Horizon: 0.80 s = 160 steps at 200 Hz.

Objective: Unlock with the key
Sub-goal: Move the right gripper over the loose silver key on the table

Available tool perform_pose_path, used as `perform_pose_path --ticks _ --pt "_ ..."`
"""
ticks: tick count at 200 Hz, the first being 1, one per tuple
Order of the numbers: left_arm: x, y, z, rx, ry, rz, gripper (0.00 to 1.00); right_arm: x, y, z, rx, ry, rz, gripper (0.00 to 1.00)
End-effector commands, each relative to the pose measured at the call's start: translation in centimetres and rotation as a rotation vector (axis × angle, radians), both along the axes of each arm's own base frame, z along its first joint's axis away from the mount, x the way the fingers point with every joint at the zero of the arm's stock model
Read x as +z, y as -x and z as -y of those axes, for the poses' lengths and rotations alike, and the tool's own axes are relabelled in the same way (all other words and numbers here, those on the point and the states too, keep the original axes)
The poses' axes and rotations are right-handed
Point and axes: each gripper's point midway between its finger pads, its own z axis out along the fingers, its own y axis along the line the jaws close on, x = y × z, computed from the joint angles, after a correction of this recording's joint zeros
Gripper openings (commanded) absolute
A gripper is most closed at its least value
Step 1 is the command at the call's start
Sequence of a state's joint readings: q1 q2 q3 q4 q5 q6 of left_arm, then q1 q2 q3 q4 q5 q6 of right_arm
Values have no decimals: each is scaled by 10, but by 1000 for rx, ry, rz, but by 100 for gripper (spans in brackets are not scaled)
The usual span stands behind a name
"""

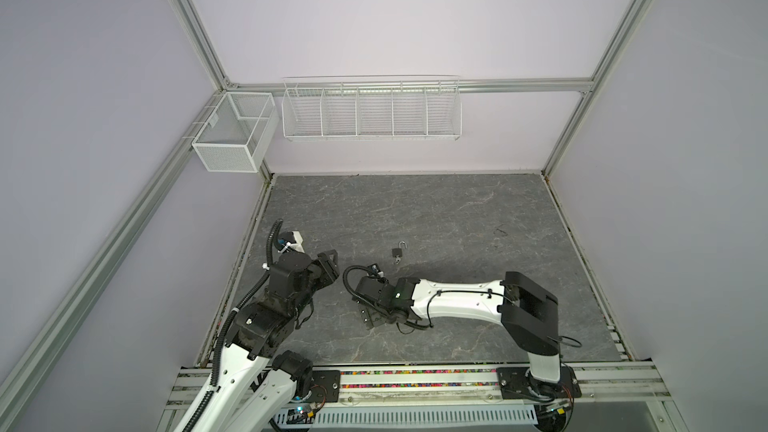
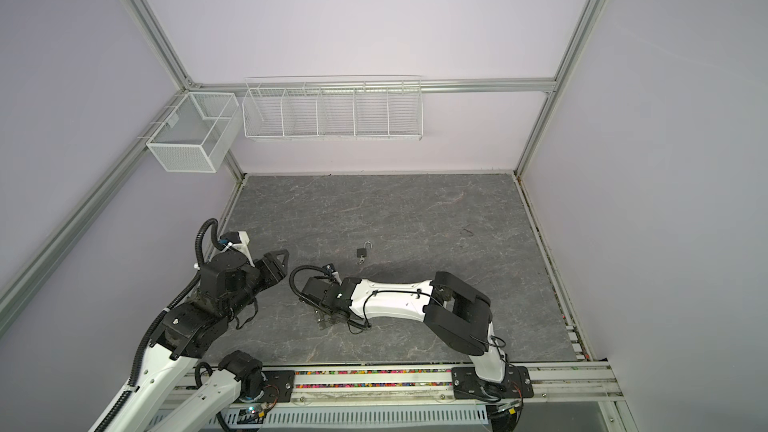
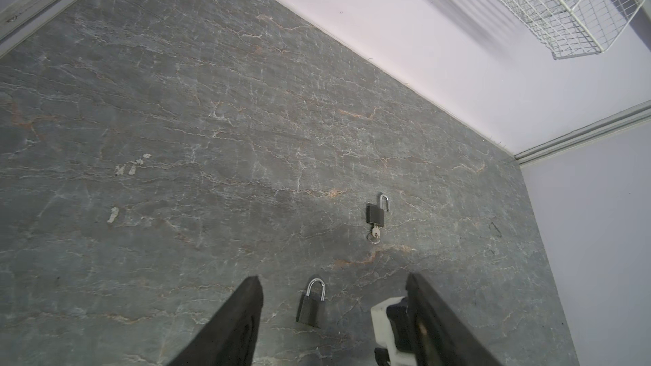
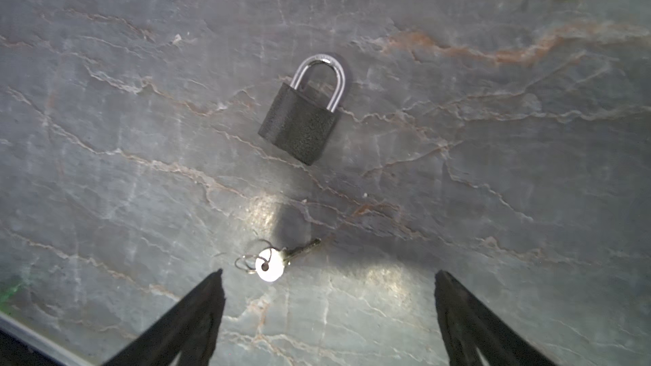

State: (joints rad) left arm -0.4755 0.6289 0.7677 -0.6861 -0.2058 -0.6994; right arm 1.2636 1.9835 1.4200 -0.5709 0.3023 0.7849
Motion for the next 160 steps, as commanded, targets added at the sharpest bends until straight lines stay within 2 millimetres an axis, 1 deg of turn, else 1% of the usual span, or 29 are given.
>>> perform_pose_path --ticks 1,21,41,62,79,108,126,160 --pt "-2 6 -17 77 -22 -14 65 -2 -2 1 -11 31 16 93" --pt "-1 9 -23 99 -26 -6 65 -8 -2 5 -15 56 17 93" --pt "-4 13 -37 165 -56 -15 66 -18 1 1 -13 64 -10 93" --pt "-3 16 -41 164 -89 -20 66 -23 1 -3 -11 75 -6 93" --pt "-2 20 -47 179 -103 -22 66 -27 2 1 -14 113 6 93" --pt "3 23 -44 144 -98 13 66 -30 9 9 -16 158 1 93" --pt "2 22 -40 122 -94 13 66 -27 15 17 -16 187 10 93" --pt "-6 16 -26 80 -48 1 65 -19 22 41 -34 206 20 92"
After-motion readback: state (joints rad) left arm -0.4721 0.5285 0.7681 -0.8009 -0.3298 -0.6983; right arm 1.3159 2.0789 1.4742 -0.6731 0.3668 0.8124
